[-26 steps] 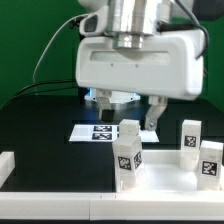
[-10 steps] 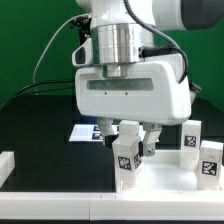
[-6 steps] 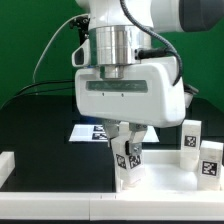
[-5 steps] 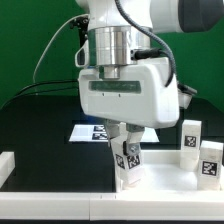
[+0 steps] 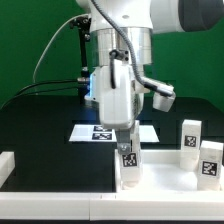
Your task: Assemble square table
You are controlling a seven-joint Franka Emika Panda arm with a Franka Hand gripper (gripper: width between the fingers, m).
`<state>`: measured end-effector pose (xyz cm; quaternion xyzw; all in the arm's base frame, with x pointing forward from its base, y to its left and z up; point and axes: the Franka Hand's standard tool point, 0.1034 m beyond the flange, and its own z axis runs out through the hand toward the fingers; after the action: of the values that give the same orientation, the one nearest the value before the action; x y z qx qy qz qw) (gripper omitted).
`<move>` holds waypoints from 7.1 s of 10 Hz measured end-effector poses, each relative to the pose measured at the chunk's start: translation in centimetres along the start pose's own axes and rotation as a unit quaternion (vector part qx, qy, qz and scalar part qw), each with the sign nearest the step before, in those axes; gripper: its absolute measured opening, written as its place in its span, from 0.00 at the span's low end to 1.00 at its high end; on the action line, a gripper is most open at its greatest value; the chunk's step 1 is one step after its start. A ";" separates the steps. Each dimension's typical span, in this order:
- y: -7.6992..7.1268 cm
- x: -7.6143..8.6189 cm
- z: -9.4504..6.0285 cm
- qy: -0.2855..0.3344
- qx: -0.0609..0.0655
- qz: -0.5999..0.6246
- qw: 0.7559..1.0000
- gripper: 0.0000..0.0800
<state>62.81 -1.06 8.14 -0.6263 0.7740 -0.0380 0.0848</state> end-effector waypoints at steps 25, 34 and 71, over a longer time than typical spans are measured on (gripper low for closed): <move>-0.2 -0.9 0.0 0.012 -0.017 -0.278 0.960 0.36; 0.0 -0.6 0.3 -0.014 -0.013 -0.191 0.981 0.77; 0.1 -1.7 -0.1 0.034 -0.013 -0.578 0.815 0.41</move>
Offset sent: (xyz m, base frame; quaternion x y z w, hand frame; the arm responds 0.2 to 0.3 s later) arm 0.0000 0.0000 0.0000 0.0000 0.0000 0.0000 1.0000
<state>63.00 0.62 8.33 -0.9577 0.2726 -0.0912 0.0122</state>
